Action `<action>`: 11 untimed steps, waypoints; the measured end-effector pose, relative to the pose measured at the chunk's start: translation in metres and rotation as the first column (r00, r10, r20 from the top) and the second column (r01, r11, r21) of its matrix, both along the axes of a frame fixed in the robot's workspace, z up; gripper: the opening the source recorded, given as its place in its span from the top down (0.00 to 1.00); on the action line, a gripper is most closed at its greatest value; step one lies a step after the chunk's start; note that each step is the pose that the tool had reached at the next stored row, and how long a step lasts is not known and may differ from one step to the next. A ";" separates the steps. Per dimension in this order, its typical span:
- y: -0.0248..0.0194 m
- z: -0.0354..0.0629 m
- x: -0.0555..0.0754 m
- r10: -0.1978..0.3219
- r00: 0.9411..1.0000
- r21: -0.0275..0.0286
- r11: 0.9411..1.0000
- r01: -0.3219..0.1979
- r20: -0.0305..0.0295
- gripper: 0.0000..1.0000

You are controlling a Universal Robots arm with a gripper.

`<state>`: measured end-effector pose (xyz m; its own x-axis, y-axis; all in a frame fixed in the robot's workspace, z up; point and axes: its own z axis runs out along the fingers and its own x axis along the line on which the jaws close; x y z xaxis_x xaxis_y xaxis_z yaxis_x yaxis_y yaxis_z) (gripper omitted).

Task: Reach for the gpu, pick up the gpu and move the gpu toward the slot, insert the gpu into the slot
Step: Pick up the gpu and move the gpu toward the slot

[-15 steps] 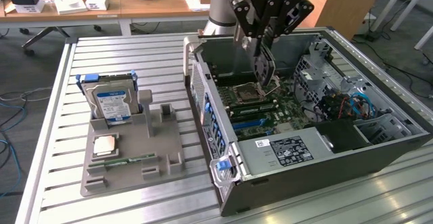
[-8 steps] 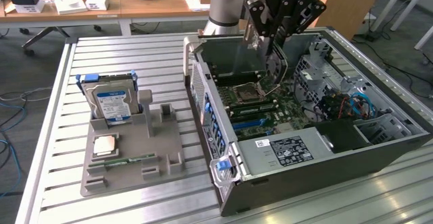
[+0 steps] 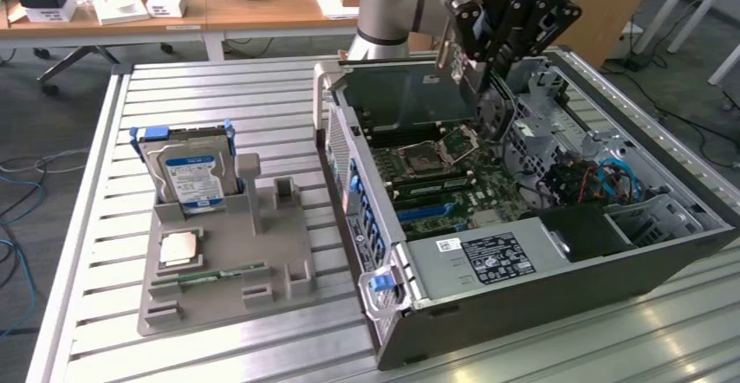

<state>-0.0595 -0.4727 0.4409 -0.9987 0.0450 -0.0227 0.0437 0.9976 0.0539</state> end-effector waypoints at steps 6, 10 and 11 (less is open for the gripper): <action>0.0000 -0.0001 0.022 0.000 1.000 0.000 1.000 0.000 0.000 0.74; 0.0000 -0.0001 0.040 0.000 1.000 0.000 1.000 0.000 0.000 0.74; 0.0001 -0.0001 0.044 0.000 1.000 0.000 1.000 0.000 0.000 0.74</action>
<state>-0.0154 -0.4727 0.4408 -0.9987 0.0449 -0.0228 0.0437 0.9976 0.0539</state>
